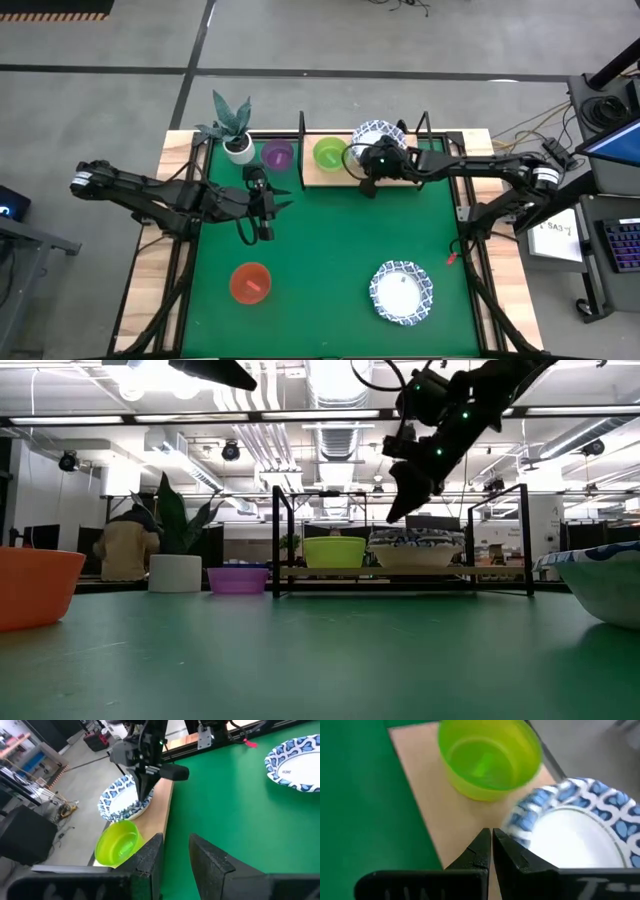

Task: Place and stack bowls onto a shelf
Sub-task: Stack the left white bowl into the white bowl on the shelf, then stack the purple bowl into the green bowl on the shelf

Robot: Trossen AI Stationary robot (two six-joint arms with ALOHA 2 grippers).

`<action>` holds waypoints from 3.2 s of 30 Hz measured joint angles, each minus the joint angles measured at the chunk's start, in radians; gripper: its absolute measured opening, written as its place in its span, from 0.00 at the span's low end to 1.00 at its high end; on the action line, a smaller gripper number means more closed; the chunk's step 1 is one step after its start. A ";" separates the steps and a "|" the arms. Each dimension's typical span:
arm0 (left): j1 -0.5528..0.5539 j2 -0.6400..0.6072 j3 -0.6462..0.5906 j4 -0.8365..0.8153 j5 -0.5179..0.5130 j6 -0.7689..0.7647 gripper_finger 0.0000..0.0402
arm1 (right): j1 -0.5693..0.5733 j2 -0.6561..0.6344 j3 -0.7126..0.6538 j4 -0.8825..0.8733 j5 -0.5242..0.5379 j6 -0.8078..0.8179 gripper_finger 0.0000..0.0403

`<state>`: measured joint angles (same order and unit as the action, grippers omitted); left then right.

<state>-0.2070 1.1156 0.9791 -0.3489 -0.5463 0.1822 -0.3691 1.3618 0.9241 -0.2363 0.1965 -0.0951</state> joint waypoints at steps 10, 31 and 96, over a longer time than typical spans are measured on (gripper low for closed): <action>-0.003 0.043 0.000 -0.015 0.009 -0.073 0.19 | 0.022 -0.103 0.019 0.018 -0.022 -0.020 0.02; -0.003 0.189 0.000 -0.211 0.009 -0.219 0.19 | 0.339 -0.296 -0.169 0.073 -0.092 0.099 0.02; 0.752 0.465 -0.222 0.124 0.323 0.394 0.43 | 0.367 -0.296 -0.222 0.093 -0.091 0.095 0.02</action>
<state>0.5453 1.5807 0.7567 -0.2244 -0.2237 0.5758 -0.0021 1.0657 0.7021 -0.1430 0.1052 -0.0006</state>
